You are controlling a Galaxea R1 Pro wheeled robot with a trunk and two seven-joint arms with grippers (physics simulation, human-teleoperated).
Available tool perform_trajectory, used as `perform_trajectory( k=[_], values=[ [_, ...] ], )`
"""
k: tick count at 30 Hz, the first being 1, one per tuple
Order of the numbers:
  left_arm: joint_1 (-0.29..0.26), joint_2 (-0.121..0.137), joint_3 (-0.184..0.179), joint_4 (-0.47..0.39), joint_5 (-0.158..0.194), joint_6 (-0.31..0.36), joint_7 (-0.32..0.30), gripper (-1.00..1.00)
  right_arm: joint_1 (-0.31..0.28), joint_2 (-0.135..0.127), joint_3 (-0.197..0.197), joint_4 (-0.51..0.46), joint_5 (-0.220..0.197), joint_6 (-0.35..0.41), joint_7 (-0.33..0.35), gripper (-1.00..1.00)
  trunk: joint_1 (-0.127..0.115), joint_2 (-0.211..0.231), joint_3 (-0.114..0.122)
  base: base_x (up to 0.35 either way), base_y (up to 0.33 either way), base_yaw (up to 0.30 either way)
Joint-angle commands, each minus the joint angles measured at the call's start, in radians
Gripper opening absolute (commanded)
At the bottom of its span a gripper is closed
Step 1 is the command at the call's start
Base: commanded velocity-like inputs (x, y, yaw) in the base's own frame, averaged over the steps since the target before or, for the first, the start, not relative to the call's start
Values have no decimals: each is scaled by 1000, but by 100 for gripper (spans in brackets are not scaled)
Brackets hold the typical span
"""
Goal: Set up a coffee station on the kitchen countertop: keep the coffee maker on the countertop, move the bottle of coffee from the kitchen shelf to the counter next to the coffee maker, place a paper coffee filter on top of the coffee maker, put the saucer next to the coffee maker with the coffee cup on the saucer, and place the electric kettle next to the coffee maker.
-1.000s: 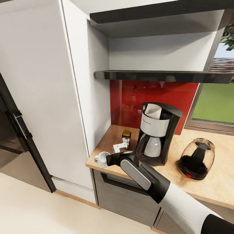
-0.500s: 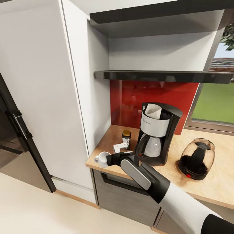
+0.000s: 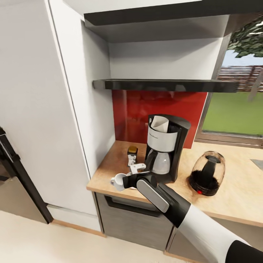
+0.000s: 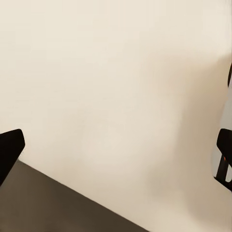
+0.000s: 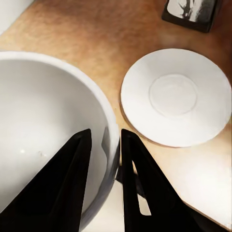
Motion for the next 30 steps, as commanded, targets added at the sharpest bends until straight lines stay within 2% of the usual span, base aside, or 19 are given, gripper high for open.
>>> perform_trajectory(
  k=[1,6,18,26,30],
  values=[
    [0,0,6,0,-11,-5,3,100,-2,0,2,0,-11,-1,-8,-100,1,-2,-2,0,0,-296],
    [0,0,6,0,-11,-5,3,100,-2,1,2,1,-11,-1,-8,-100,1,-2,-2,0,112,-298],
    [0,-1,7,-1,-10,-5,3,100,-2,2,3,1,-10,-1,-8,-100,1,-2,-2,0,291,-292],
    [0,-1,6,-1,-11,-5,3,100,-2,4,1,4,-7,-1,-15,-100,1,-2,-2,0,302,-51],
    [0,0,7,-1,-11,-5,3,100,-2,7,-1,4,-8,-1,-88,-100,1,-2,-2,0,198,-4]
  ],
)
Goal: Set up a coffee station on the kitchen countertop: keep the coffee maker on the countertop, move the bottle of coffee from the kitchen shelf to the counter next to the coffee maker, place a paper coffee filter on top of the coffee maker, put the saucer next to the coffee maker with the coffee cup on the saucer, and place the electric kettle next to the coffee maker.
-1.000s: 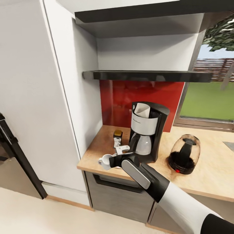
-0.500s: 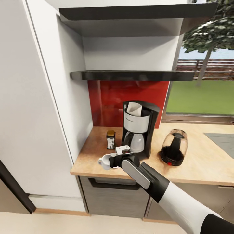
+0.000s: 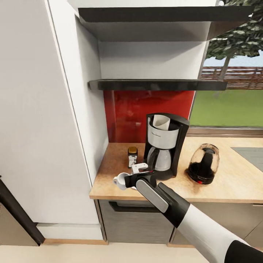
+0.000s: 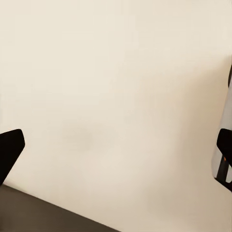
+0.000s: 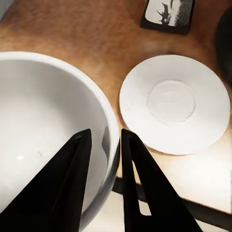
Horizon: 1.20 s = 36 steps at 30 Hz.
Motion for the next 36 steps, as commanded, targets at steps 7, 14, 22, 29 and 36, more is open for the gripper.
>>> perform_trajectory(
  k=[7,14,22,29,36],
  values=[
    [0,3,7,1,-10,-6,3,100,-1,4,-9,-8,-15,-1,-113,-100,1,-2,-2,0,41,-1],
    [0,2,7,1,-10,-7,3,100,-1,3,-75,-15,-12,-1,-122,-100,1,-2,-2,0,2,0],
    [0,1,7,1,-10,-7,3,100,-1,-1,-85,-8,-8,0,-205,-100,1,-2,-2,0,0,0],
    [0,1,7,1,-10,-7,3,100,-1,-3,-84,-10,-13,0,-374,-100,1,-2,-2,0,0,0],
    [0,0,7,1,-10,-7,3,100,-1,-6,-83,-7,-8,0,-393,-100,1,-2,-2,0,0,0]
  ],
)
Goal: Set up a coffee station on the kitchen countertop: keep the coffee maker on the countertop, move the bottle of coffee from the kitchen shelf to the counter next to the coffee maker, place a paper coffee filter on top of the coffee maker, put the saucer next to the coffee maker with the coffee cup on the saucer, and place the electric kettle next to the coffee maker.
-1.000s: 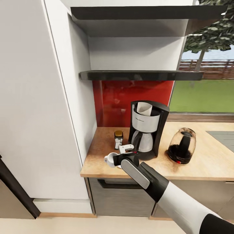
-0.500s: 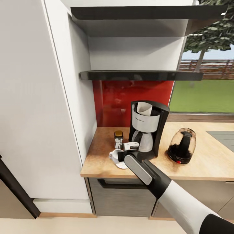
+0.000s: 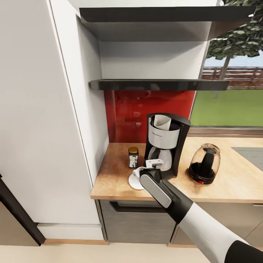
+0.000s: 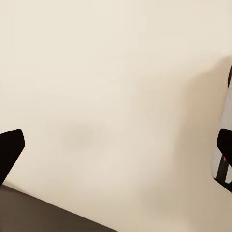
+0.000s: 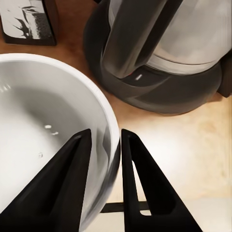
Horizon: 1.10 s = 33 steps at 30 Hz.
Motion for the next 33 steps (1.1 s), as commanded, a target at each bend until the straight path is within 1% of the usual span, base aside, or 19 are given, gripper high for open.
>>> perform_trajectory(
  k=[1,11,14,18,21,26,33],
  values=[
    [0,0,6,0,-11,-4,3,100,-1,0,1,-1,-7,4,-7,-100,1,-2,-2,0,0,0],
    [0,-1,6,2,-12,-2,3,100,-1,-1,3,5,-7,3,-7,-100,1,-2,-2,0,0,0],
    [0,0,6,2,-12,-1,2,100,-1,-1,3,32,-8,3,-7,-100,1,-2,-2,0,0,0],
    [0,1,6,2,-12,0,2,100,-1,-1,4,90,-10,3,-7,-100,1,-2,-2,0,0,0],
    [0,-1,6,2,-12,0,2,100,-1,0,4,103,-10,3,-7,-100,1,-2,-2,16,2,0],
    [0,-2,6,3,-12,0,2,100,-1,0,4,107,-11,3,-7,-100,1,-2,-2,126,26,0],
    [0,-2,6,3,-12,0,2,100,-1,0,5,108,-11,3,-7,-100,1,-2,-2,24,4,0]
  ],
)
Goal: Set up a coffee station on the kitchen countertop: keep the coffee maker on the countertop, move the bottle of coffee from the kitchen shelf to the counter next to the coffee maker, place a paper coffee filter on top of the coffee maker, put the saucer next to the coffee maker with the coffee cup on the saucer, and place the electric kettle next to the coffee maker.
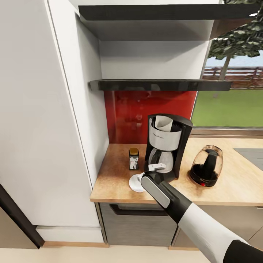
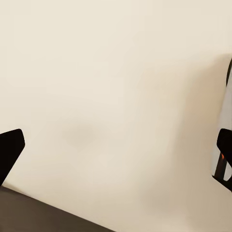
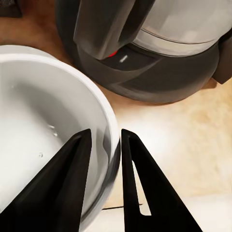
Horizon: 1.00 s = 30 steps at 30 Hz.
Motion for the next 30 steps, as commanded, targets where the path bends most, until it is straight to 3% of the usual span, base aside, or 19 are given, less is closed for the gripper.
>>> perform_trajectory(
  k=[1,30],
  values=[
    [0,0,6,0,-11,-4,3,100,-2,0,2,-1,-7,4,-6,-100,1,-2,-2,5,1,0],
    [0,-2,6,2,-10,-4,3,100,-2,4,7,62,-9,3,-3,-100,1,-2,-2,49,19,0]
  ],
)
